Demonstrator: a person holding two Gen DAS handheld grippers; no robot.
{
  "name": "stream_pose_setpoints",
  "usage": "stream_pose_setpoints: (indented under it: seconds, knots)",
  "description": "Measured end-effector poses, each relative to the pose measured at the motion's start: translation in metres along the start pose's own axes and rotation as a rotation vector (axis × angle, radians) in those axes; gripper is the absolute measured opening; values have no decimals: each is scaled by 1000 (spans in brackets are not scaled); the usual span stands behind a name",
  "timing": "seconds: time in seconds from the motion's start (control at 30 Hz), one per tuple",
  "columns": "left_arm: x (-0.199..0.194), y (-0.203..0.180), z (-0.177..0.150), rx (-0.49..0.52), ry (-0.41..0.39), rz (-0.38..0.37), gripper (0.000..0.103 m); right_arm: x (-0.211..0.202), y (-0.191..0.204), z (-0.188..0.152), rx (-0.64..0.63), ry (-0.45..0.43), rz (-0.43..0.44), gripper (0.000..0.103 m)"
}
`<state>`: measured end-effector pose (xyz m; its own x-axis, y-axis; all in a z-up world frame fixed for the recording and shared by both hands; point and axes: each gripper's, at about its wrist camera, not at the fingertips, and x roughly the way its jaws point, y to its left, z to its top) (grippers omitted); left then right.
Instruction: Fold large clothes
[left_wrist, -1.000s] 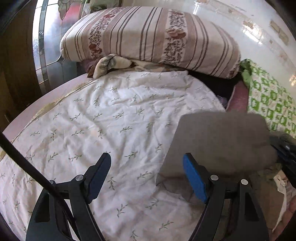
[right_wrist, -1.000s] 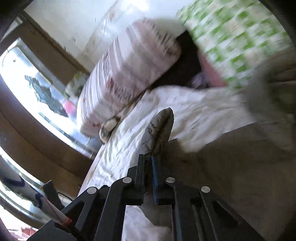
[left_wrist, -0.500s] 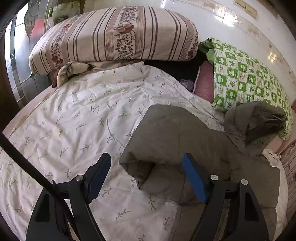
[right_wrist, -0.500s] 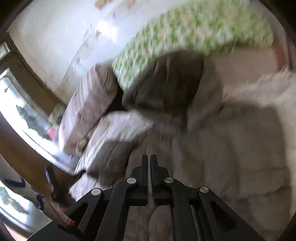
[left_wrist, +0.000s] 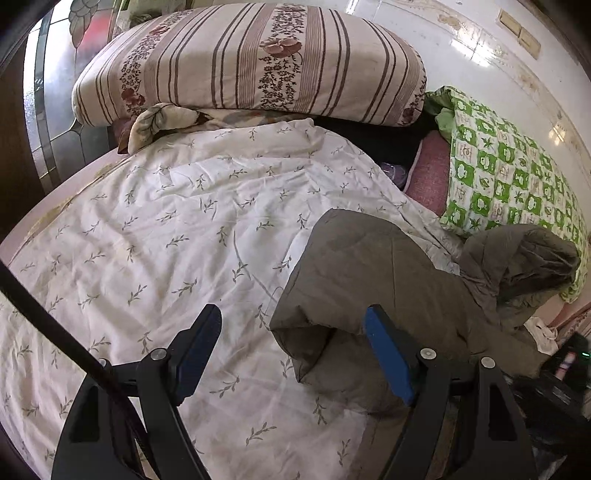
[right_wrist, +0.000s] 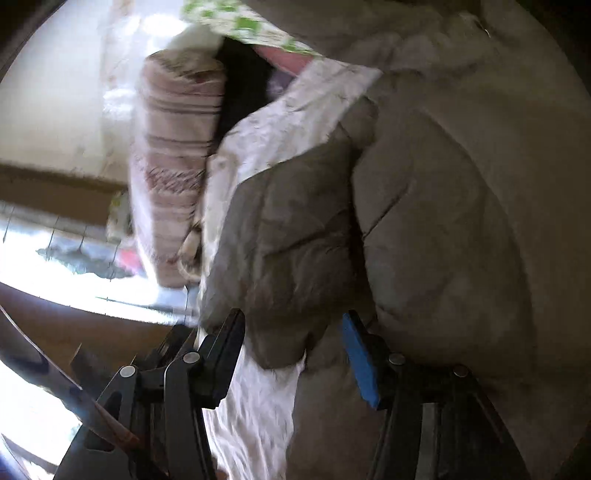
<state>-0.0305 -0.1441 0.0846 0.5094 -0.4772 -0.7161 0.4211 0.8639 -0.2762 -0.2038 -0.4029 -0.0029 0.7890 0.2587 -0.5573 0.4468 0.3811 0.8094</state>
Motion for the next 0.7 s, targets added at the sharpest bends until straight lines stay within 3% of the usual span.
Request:
stream_pose_setpoints:
  seconds: [0.1, 0.13, 0.17, 0.3, 0.43, 0.63, 0.7]
  knots:
    - [-1, 1, 1, -4, -3, -7, 79, 9, 4, 16, 28, -79, -26, 56]
    - [-2, 2, 1, -6, -2, -10, 79, 11, 5, 21, 28, -87, -22, 43]
    - [-2, 2, 1, -7, -2, -13, 79, 6, 7, 23, 17, -87, -30, 17]
    - [-4, 3, 3, -13, -6, -23, 79, -32, 38, 24, -144, -188, -94, 16]
    - [-4, 1, 1, -16, 0, -23, 79, -79, 55, 22, -201, -265, -77, 16]
    - [-10, -8, 0, 21, -14, -38, 81, -159, 57, 24, -306, -399, -181, 16]
    - [-9, -11, 0, 18, -6, -92, 81, -186, 45, 28, -308, -431, -218, 16]
